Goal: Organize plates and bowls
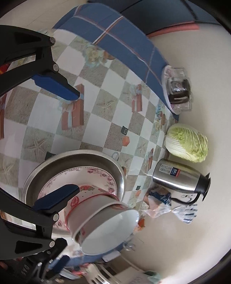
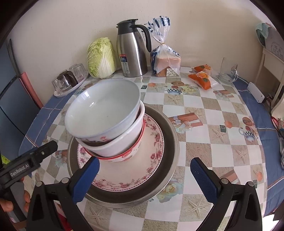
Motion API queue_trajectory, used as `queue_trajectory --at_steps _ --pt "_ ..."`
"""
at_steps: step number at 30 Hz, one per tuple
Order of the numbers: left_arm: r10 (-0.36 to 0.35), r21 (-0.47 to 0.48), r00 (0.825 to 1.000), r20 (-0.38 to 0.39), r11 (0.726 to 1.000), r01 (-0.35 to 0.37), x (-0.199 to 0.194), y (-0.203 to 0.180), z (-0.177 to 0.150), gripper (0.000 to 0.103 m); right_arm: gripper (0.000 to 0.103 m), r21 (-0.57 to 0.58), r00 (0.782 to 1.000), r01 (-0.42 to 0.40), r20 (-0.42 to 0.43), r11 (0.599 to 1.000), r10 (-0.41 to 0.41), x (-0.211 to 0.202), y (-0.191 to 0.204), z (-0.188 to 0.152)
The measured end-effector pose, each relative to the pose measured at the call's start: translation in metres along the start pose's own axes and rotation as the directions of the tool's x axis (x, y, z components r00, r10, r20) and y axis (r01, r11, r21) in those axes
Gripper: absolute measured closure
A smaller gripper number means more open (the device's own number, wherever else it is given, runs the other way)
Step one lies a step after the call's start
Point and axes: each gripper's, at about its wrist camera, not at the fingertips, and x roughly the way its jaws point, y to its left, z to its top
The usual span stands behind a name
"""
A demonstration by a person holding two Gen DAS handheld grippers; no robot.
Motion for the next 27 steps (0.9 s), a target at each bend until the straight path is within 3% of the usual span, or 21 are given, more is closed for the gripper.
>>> queue_trajectory --at_steps 5,9,27 --pt "0.071 0.074 0.998 0.002 0.995 -0.071 0.004 -0.009 -0.004 0.007 0.000 0.008 1.000 0.014 -0.019 1.000 -0.014 0.004 -0.007 -0.001" --pt "0.083 0.105 0.996 -0.032 0.991 -0.079 0.015 -0.013 -0.007 0.007 0.000 0.026 0.999 0.020 -0.033 0.999 -0.019 0.008 -0.013 -0.001" --pt "0.054 0.131 0.993 -0.101 0.991 -0.040 0.035 -0.023 -0.013 0.007 0.000 0.043 0.997 0.017 -0.081 0.999 -0.013 0.021 -0.024 -0.003"
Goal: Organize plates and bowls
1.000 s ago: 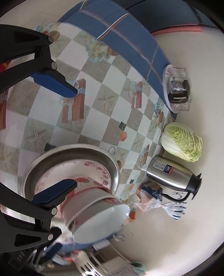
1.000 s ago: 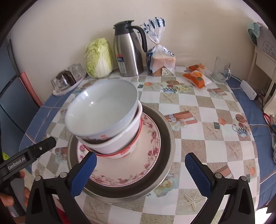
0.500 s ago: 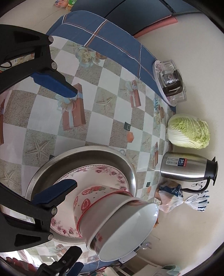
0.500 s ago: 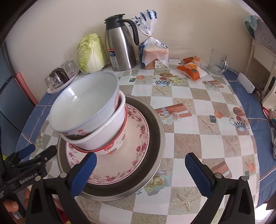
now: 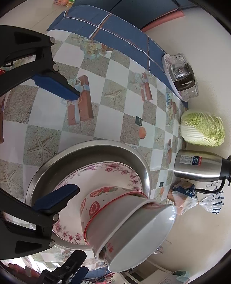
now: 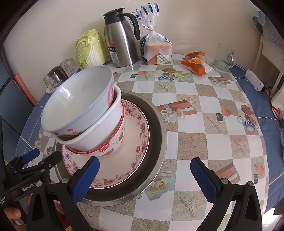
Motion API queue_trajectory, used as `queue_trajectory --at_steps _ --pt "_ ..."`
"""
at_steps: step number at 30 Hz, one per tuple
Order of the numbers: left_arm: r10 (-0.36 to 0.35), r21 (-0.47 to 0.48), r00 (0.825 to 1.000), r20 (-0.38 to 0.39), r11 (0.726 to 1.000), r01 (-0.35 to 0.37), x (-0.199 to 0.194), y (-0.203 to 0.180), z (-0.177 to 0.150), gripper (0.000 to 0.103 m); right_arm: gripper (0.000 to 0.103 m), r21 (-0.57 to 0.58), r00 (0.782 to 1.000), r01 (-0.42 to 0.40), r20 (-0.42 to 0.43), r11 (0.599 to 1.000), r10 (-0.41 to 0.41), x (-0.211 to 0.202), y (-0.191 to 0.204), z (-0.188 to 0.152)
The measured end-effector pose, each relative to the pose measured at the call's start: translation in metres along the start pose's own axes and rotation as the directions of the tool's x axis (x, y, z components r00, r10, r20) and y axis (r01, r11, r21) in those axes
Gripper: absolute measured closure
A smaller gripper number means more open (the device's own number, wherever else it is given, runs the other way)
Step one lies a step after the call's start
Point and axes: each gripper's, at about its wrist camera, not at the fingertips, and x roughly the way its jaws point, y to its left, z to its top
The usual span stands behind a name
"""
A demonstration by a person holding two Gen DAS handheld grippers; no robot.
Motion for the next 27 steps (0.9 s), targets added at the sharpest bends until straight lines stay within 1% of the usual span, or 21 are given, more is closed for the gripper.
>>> queue_trajectory --at_steps 27 --pt "-0.008 0.002 1.000 -0.022 1.000 0.008 0.007 0.003 0.000 0.007 0.000 0.007 0.999 0.000 -0.034 1.000 0.000 0.013 -0.002 0.000"
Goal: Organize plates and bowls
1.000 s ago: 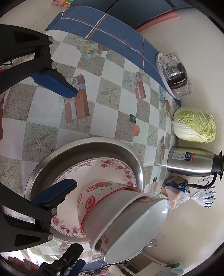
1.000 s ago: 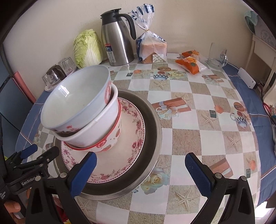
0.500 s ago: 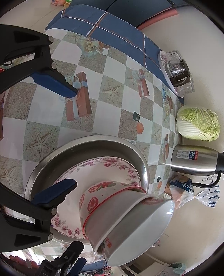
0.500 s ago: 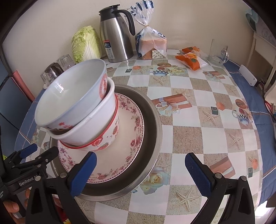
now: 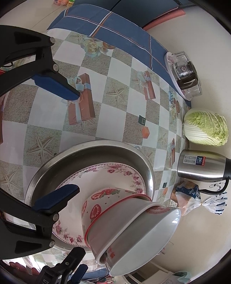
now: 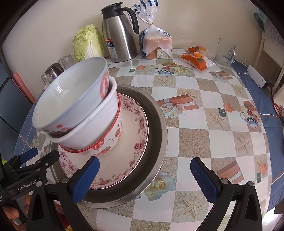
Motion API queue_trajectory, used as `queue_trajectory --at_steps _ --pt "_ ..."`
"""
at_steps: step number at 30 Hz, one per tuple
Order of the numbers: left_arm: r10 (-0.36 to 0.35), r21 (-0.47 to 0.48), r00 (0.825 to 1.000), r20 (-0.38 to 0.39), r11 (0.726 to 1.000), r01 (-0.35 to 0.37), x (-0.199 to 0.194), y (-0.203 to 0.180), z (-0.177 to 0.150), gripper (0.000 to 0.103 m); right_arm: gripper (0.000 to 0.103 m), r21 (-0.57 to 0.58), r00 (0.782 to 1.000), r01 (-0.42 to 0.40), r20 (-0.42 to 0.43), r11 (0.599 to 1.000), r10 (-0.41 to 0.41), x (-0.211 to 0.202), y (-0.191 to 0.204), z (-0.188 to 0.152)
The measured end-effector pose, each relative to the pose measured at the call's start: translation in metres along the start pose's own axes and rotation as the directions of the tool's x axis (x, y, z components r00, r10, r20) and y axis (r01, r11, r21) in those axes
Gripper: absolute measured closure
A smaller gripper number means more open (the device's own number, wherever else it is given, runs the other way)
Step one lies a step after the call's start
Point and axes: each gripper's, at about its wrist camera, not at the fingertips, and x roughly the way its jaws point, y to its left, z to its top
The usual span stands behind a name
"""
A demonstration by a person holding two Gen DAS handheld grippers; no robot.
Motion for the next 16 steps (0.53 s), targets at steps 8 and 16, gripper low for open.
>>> queue_trajectory --at_steps 8,16 --pt "0.000 0.003 1.000 -0.001 1.000 0.000 0.0007 -0.0004 -0.0001 0.007 0.000 0.001 1.000 -0.002 -0.004 1.000 0.002 0.0015 -0.0002 -0.0002" --pt "-0.007 0.008 0.999 0.035 1.000 0.007 -0.0073 -0.0010 -0.0006 0.007 0.000 0.005 1.000 -0.001 -0.001 1.000 0.001 0.0025 -0.0012 0.0001"
